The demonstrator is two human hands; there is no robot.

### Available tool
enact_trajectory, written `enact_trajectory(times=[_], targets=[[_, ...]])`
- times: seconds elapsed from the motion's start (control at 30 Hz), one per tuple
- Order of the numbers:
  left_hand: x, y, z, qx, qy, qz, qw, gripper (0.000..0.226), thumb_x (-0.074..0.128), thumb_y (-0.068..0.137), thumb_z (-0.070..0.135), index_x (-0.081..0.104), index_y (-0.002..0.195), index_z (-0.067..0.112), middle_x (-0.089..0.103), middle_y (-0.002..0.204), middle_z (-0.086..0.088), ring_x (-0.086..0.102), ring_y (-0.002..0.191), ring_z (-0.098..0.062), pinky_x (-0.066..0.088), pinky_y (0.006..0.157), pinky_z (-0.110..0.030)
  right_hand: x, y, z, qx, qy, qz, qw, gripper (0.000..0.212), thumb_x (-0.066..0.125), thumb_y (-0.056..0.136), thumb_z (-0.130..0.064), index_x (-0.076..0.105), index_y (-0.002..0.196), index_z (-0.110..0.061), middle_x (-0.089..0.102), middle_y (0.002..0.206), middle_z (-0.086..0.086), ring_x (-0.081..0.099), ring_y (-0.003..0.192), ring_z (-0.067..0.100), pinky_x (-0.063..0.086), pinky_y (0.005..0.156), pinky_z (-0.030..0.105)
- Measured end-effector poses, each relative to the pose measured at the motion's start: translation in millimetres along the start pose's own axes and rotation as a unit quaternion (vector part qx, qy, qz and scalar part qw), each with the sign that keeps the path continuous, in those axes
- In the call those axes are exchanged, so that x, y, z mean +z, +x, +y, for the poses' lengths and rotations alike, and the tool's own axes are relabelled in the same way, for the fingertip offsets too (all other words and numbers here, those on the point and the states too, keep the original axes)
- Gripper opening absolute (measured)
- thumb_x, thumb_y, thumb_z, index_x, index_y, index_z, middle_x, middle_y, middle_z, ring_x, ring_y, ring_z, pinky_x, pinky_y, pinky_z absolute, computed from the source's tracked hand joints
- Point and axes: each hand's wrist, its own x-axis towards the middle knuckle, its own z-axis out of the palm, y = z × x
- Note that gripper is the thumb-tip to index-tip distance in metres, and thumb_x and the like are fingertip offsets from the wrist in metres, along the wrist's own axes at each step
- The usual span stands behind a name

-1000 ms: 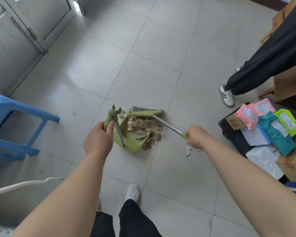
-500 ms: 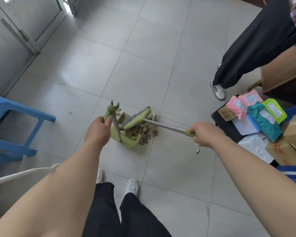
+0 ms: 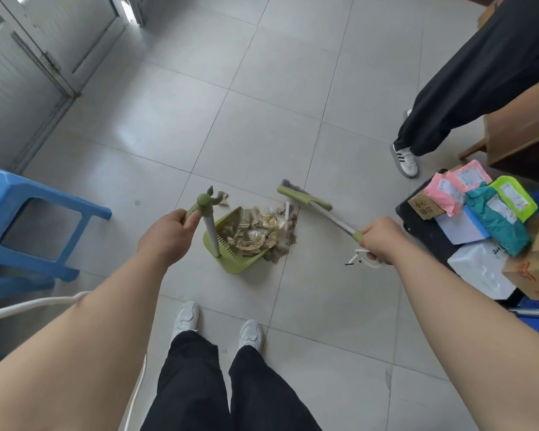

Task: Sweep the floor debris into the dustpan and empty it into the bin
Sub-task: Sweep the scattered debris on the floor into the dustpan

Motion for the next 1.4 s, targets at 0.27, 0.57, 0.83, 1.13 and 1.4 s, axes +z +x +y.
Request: enact_trajectory(times=[0.27,0.57,0.83,1.13,1.4], targets=[[-7.4,17.6,-0.2,0.012,0.01,-0.022,1.0,0.047,0.035,0.097,0.058,0.046,0.073,0.019,0.051,0.066,-0.001,0.048,0.059,-0.021,0.036,0.058,-0.032,50.7,-28.2,-14.7,0.017,-0.052,-0.106,0.993,0.006,0.056,0.086,-0.005,0.061,0.089,-0.006,0.064,0.079,0.013,0.059,0.061,0.024,0.046,0.054,0.022],[-10.5,22.0,5.1,0.028,0.016,-0.056,0.998,0.043,0.035,0.1,0.052,0.051,0.086,0.014,0.053,0.072,-0.001,0.052,0.071,-0.026,0.04,0.066,-0.035,60.2,-78.1,-46.1,-0.047,-0.141,-0.142,0.979,0.014,0.049,0.085,-0.004,0.063,0.087,-0.003,0.052,0.078,0.014,0.048,0.069,0.026,0.039,0.053,0.025],[-37.5,41.8,-13.5,0.042,0.016,-0.074,0.996,0.044,0.034,0.101,0.049,0.046,0.083,0.011,0.05,0.072,-0.003,0.049,0.07,-0.026,0.034,0.059,-0.035,33.7,-108.0,-45.0,-0.026,-0.147,-0.071,0.986,0.024,0.052,0.068,-0.005,0.071,0.078,-0.016,0.058,0.063,0.006,0.051,0.055,0.022,0.039,0.051,0.022],[-78.0,58.1,-20.0,0.096,0.089,-0.053,0.99,0.064,0.025,0.093,0.066,0.058,0.092,0.012,0.063,0.081,-0.005,0.059,0.076,-0.027,0.039,0.058,-0.032,47.7,-133.0,-37.7,0.099,0.033,-0.021,0.994,0.031,0.053,0.074,-0.003,0.075,0.095,-0.01,0.058,0.064,0.008,0.052,0.046,0.022,0.036,0.045,0.018],[-91.6,76.5,-33.7,0.132,0.133,-0.088,0.978,0.064,0.023,0.093,0.068,0.059,0.09,0.015,0.061,0.075,-0.001,0.054,0.066,-0.018,0.038,0.057,-0.031,84.8,-140.5,-56.9,0.2,0.126,-0.03,0.971,0.014,0.052,0.082,-0.001,0.06,0.072,-0.005,0.05,0.04,0.01,0.034,0.016,0.013,0.027,0.033,0.005]])
